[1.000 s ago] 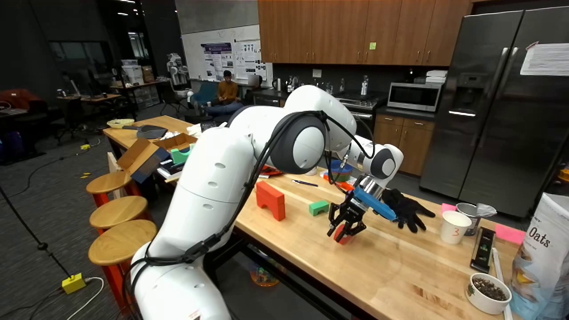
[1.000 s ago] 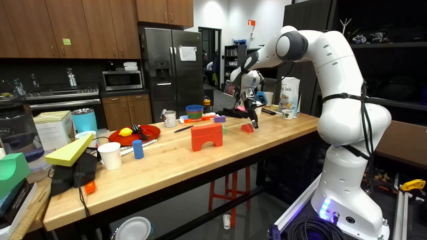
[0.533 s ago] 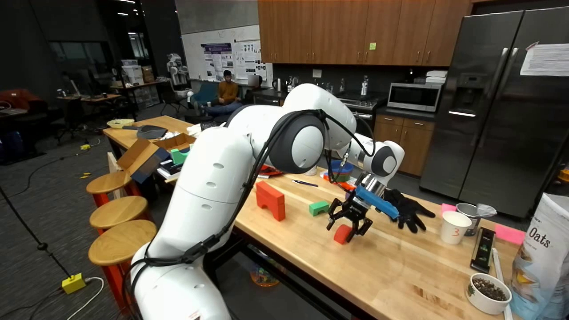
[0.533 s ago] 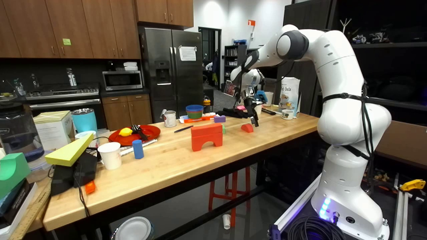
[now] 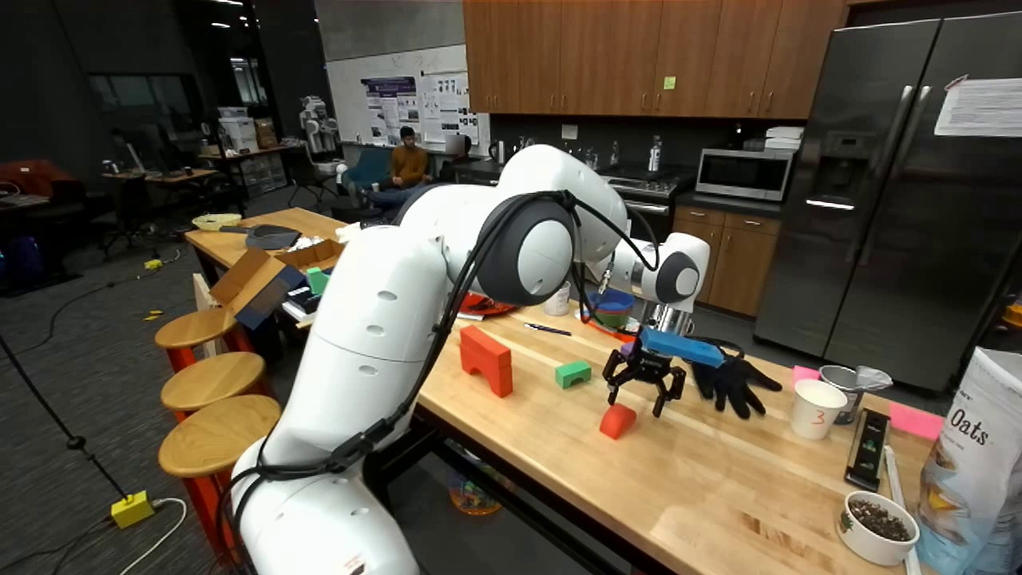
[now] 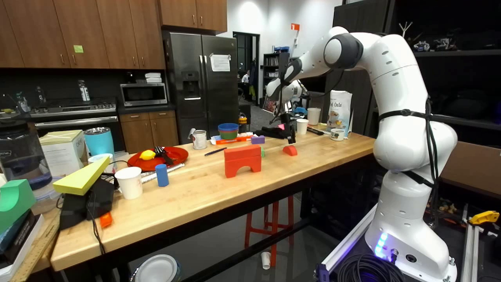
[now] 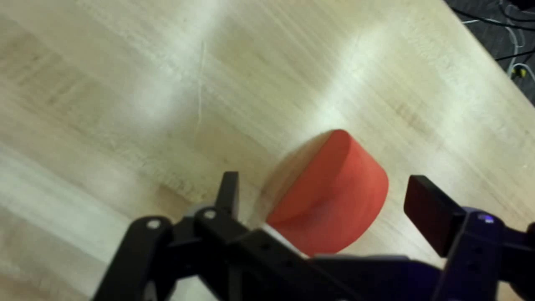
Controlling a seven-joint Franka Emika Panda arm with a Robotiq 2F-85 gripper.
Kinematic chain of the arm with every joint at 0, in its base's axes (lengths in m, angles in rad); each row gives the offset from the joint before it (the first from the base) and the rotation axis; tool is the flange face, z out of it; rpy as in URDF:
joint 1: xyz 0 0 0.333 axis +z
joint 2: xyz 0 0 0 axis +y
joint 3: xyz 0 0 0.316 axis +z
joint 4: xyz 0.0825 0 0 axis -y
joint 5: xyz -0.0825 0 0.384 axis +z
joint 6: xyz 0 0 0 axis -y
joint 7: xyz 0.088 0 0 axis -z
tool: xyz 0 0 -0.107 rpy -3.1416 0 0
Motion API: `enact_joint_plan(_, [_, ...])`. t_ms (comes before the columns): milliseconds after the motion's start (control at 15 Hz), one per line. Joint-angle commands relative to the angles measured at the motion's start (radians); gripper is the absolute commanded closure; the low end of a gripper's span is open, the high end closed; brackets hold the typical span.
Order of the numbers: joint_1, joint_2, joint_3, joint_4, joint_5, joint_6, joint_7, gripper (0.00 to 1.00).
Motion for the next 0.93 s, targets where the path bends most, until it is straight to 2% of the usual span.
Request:
enact_joint_plan(0, [0.010, -0.033, 0.013, -0.047, -0.040, 0.099, -0.028, 0.00])
enact_joint_plan(467, [0.011, -0.075, 0.012, -0.146, -0.047, 0.205, -0.044, 0.00])
enact_joint_plan(533, [0.011, -0.016, 0.018, -0.068, -0.030, 0.169, -0.036, 0.00])
enact_joint_plan(867, [0.012, -0.015, 0.019, -0.069, -0.029, 0.169, -0.036, 0.00])
